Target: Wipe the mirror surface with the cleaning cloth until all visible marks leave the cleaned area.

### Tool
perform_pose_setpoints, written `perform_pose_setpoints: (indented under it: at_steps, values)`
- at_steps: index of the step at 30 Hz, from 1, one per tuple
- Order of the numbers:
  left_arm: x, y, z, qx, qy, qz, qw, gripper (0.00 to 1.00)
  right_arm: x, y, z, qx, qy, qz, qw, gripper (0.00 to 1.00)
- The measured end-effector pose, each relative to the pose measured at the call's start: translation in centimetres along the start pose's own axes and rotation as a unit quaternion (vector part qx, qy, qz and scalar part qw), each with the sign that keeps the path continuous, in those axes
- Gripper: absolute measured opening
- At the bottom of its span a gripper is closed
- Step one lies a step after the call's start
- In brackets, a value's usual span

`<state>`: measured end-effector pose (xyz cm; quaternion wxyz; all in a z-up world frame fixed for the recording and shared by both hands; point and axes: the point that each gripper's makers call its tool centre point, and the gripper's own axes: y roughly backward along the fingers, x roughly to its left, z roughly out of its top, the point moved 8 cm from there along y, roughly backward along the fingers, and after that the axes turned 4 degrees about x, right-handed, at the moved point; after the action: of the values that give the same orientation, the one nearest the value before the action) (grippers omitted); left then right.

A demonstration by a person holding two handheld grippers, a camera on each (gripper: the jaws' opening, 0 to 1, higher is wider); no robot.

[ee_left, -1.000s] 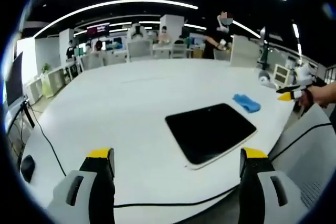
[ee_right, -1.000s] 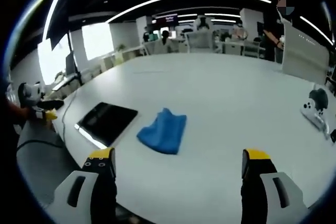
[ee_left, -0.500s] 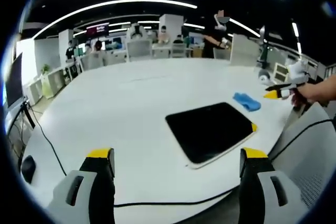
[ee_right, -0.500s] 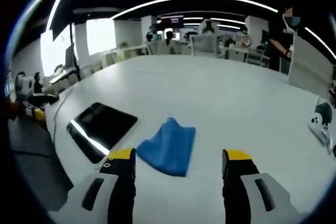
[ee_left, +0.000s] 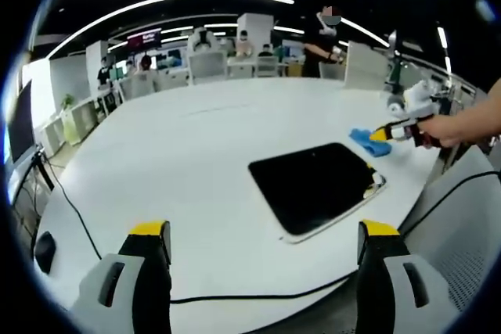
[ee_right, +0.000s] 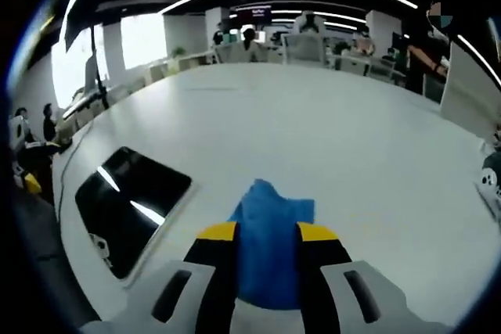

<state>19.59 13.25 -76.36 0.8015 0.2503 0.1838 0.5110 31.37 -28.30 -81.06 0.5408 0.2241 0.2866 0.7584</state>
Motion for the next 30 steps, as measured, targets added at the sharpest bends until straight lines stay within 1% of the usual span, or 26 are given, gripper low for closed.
perform_pose_setpoints:
  at_steps: [1,2,3,4,5,6,8,9,12,14,16,20,23,25,26,28,30]
  values:
    - [0.0,0.0,0.0,0.001,0.001,0.001,1.0000,1.00,0.0,-0.1,-0.2,0.013,0.016,-0.011,0.9997,0.20]
    - [0.0,0.0,0.0,0.000,0.001,0.001,1.0000,1.00,-0.2,-0.3,-0.5,0.030,0.049,-0.026,0.9980,0.15]
    - [0.0,0.0,0.0,0.000,0.001,0.002,1.0000,1.00,-0.3,-0.5,-1.0,0.051,0.072,-0.035,0.9955,0.08]
    - [0.0,0.0,-0.1,0.000,0.002,0.001,1.0000,1.00,-0.1,-0.5,-1.5,0.057,0.079,-0.032,0.9947,0.06]
    - [0.0,0.0,-0.1,0.000,0.001,0.000,1.0000,1.00,0.1,-0.4,-1.1,0.039,0.037,-0.027,0.9982,0.05]
    - [0.0,0.0,-0.1,0.001,0.000,0.000,1.0000,1.00,0.0,-0.3,-0.9,0.037,0.034,-0.028,0.9983,0.03]
    - [0.0,0.0,-0.1,0.001,0.000,-0.002,1.0000,0.99,0.0,-0.3,-0.9,0.037,0.031,-0.031,0.9983,0.02]
    - [0.0,0.0,-0.1,0.002,-0.002,-0.002,1.0000,0.99,0.1,-0.2,-1.1,0.037,0.022,-0.027,0.9987,0.02]
    - [-0.1,0.0,-0.1,0.004,-0.002,-0.003,1.0000,0.99,0.1,0.1,-1.2,0.045,-0.028,-0.011,0.9986,0.01]
    - [-0.1,0.0,-0.1,0.003,-0.002,-0.005,1.0000,0.99,-0.1,0.4,-1.1,0.055,-0.060,-0.008,0.9966,0.01]
    - [-0.1,0.0,-0.1,0.003,-0.003,-0.005,1.0000,0.99,-0.6,0.7,-0.7,0.051,-0.088,-0.019,0.9946,0.01]
    - [-0.1,0.0,-0.1,0.000,-0.003,-0.006,1.0000,0.99,-0.5,1.1,0.5,0.038,-0.094,-0.008,0.9948,0.01]
    - [-0.3,-0.1,-0.1,0.004,-0.013,-0.016,0.9998,1.00,0.1,1.4,1.5,0.031,-0.110,0.006,0.9935,0.01]
    - [-0.3,-0.1,-0.1,0.004,-0.013,-0.016,0.9998,1.00,0.5,1.5,1.7,0.035,-0.124,0.018,0.9915,0.01]
    - [-0.2,-0.1,-0.1,0.002,-0.009,-0.017,0.9998,1.00,1.2,1.7,1.8,0.046,-0.144,0.030,0.9880,0.01]
    - [-0.3,-0.1,-0.1,0.000,-0.009,-0.018,0.9998,1.00,1.7,1.6,2.2,0.039,-0.134,0.027,0.9899,0.01]
    - [-0.3,0.0,0.0,0.000,-0.007,-0.021,0.9998,1.00,2.5,1.4,2.6,0.040,-0.129,0.030,0.9904,0.01]
